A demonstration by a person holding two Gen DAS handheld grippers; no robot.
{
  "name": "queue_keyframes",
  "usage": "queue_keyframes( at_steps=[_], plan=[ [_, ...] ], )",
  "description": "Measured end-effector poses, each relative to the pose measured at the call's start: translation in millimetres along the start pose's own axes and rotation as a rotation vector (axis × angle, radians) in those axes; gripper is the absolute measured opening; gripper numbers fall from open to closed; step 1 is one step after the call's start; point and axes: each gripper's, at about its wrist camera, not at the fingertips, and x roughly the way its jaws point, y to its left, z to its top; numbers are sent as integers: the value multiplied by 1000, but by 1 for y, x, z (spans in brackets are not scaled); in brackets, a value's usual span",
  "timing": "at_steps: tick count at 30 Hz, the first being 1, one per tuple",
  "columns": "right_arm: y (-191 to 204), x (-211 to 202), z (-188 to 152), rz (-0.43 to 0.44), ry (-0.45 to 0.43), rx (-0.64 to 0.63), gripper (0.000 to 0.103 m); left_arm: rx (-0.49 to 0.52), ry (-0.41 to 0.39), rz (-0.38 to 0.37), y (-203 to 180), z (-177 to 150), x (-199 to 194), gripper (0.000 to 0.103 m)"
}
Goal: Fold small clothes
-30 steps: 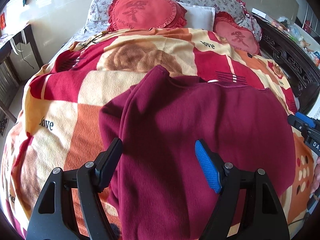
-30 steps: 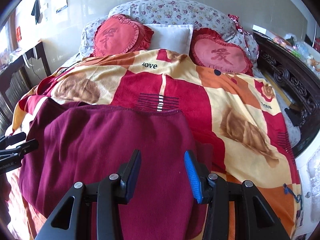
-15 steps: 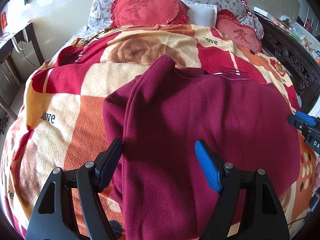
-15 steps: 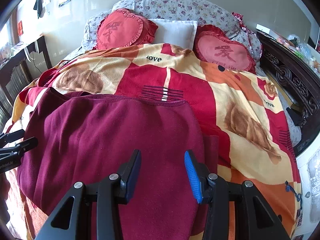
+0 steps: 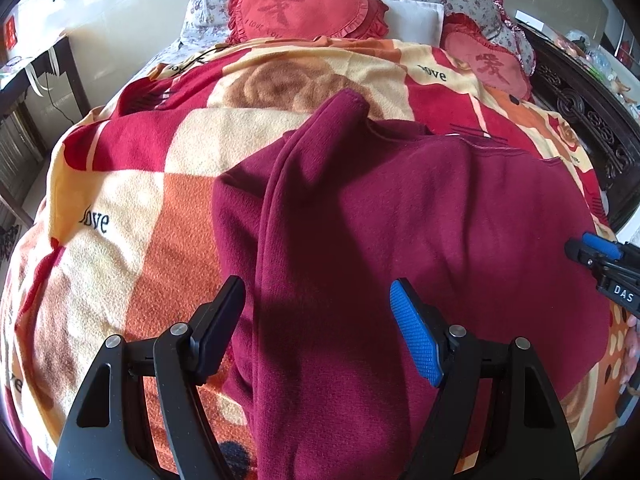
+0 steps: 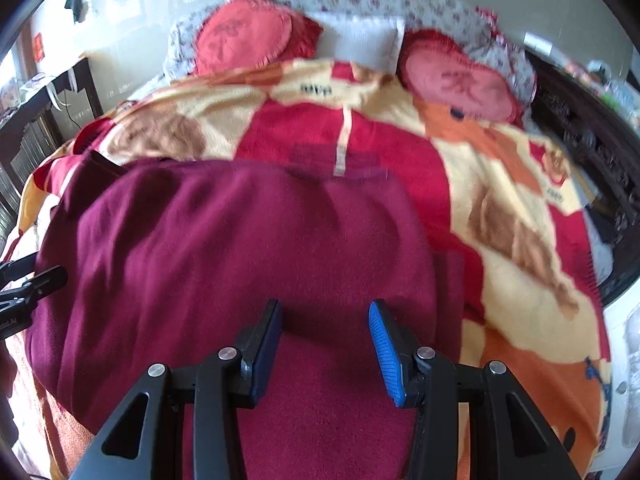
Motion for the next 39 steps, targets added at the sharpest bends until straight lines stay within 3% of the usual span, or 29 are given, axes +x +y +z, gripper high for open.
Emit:
queue_keyframes(
  at_steps=[10,39],
  plan=[
    [8,-10,10,41,-3,20,44,-30,-6,2,6,-6,-4,75],
    [159,0,56,189,-15,-198,44,-90,-1,2,50,-19,-6,75]
  ],
)
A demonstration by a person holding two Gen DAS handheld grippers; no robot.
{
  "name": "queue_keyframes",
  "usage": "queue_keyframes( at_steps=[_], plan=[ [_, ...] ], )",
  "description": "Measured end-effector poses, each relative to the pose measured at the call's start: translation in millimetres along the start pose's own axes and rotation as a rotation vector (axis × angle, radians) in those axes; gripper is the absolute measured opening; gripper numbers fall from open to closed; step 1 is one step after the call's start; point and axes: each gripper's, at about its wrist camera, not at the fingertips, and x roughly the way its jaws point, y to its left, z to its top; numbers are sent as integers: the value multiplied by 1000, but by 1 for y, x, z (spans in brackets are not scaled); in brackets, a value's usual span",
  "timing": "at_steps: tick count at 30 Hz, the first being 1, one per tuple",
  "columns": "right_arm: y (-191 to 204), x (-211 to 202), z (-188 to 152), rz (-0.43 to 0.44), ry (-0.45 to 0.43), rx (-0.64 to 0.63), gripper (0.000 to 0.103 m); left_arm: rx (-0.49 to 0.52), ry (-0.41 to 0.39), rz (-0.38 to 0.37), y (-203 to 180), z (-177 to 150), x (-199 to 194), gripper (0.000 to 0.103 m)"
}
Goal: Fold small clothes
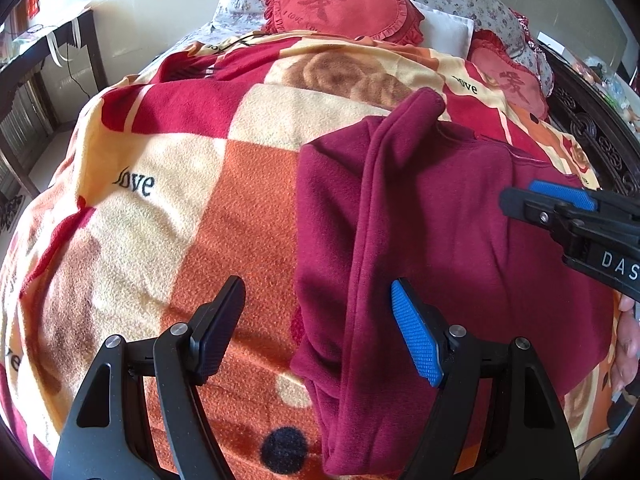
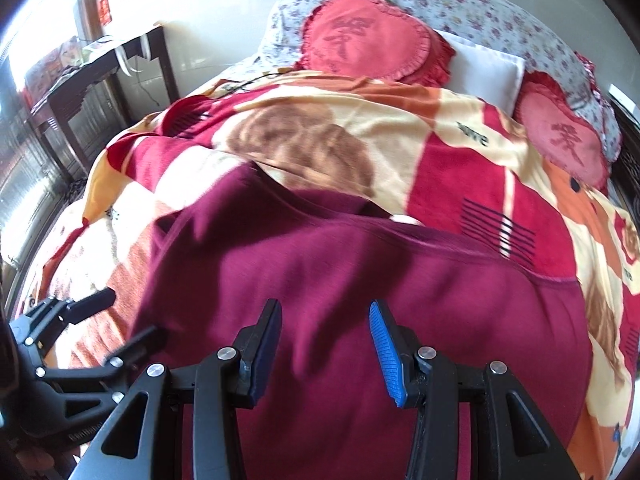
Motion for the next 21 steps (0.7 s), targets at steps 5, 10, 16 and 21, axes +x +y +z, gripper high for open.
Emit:
queue_keyframes(
  at_steps=[5,10,16,21],
  plan=[
    [17,7,11,34,-7,-27,44,-12,5,-14,5,-2,3,75],
    [36,23,25,60,0,-64,44,-40,12,-57,16,-10,-3,75],
    [56,54,47,92,16,-66,44,-108,34,-113,35,-28,-9,75],
    [74,73,59,29,30,-118,44,-117,58,-142,40,-39,-11,75]
  ],
)
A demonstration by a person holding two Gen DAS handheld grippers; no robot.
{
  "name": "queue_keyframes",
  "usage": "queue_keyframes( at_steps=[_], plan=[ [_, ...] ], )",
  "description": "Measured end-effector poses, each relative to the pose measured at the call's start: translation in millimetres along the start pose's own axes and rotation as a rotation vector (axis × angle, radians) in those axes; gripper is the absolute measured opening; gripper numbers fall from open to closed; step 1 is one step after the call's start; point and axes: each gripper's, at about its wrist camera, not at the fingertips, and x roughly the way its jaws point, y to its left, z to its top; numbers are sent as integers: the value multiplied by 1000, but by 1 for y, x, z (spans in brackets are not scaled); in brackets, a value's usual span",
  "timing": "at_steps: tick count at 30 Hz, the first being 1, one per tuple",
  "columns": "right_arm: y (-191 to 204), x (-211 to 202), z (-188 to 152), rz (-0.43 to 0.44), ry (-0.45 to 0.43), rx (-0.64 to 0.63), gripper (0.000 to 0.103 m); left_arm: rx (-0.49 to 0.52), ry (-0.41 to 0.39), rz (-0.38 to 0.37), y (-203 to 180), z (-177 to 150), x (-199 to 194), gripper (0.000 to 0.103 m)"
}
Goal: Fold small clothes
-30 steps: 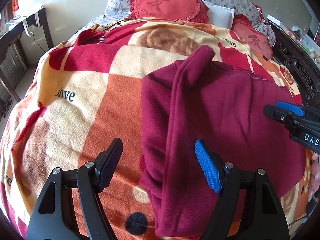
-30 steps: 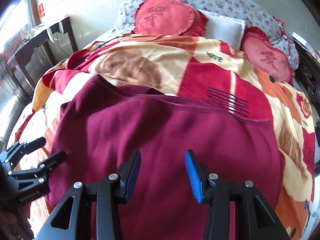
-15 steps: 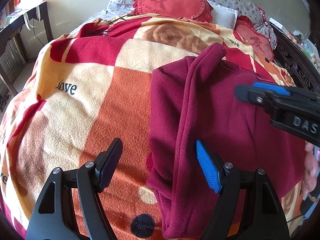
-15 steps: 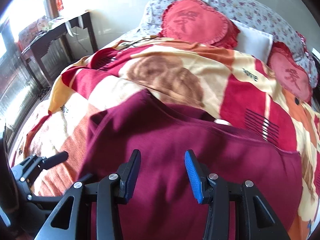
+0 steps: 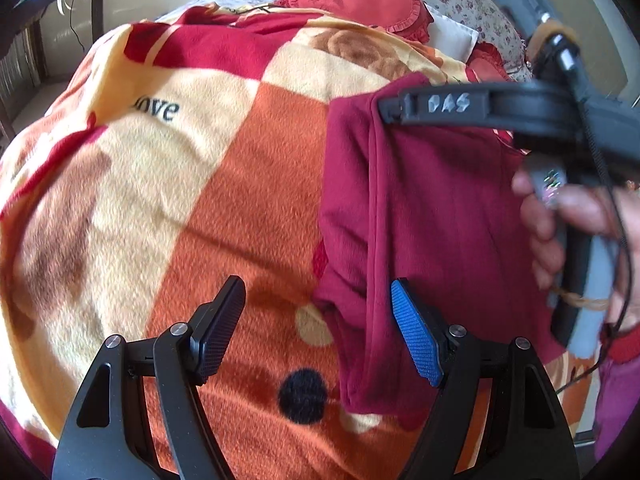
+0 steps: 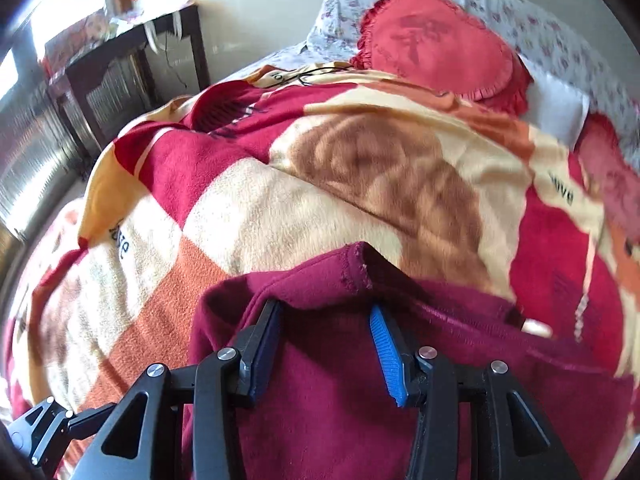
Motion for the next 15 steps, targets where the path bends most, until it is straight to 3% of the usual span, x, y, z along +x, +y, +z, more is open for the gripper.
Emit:
queue_keyframes(
  at_steps=[3,5,7,10,15],
  plan=[
    [-4,-15,1,43,0,39,44,-24,10,-32,4,-5,0,75],
    [-9,-26,-1,129,-10,95,50,-46,13,-55,6,-8,2,75],
    [-4,-29,-1,161,-7,112,81,-59,10,-73,7,-12,2,76],
    [15,-21,1,137,11,83,82,-62,13,-99,7,-17,0,76],
    [40,7,-1,-2,64,1,82,-59,6,-107,5,-25,1,81]
  ],
)
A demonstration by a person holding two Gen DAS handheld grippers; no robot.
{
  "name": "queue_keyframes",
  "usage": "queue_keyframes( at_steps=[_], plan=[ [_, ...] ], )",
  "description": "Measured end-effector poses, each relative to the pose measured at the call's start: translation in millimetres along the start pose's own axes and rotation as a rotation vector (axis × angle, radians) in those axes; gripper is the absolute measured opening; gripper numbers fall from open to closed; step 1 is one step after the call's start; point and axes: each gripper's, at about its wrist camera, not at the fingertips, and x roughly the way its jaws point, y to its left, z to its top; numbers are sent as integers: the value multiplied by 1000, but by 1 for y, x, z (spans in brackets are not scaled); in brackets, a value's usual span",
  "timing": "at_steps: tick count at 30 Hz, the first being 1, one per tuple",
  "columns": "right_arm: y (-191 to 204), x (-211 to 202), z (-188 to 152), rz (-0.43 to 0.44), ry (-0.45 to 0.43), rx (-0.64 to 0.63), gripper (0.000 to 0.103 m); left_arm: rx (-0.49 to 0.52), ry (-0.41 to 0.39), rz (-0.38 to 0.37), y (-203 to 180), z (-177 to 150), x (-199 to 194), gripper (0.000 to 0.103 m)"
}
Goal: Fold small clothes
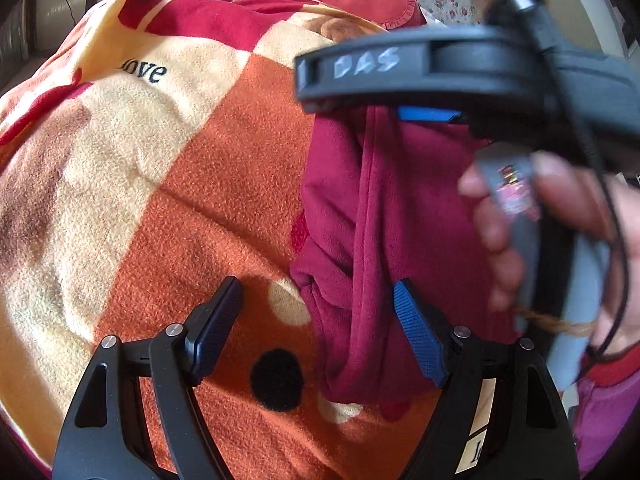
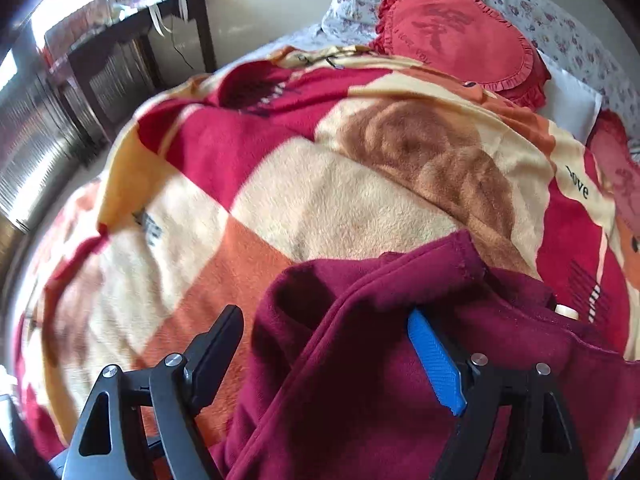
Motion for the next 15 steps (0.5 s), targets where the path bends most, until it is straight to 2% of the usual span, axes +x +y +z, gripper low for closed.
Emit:
queue_keyframes(
  at_steps=[4,6,8,12,13,15],
  plan=[
    [3,5,-5,-33,-18,-6,84,10,-5,5,-4,0,4,85],
    [0,3,-6,-13,-22,1,84,16,-5,16,-9,1,7,86],
    [-5,2,-6,4,-25,12,79,19,-5,23,-14,1,7,88],
    [-11,-6,-8,10,-44,-7,40,17,-8,42,-20,0,10,90],
    [-13,-9,-10,21,-50,-8,33,20,-8,47,-19,3,10,90],
    [-17,-14,-12,51,-59,1,26,26,-10,59,-22,2,12,91]
  ],
)
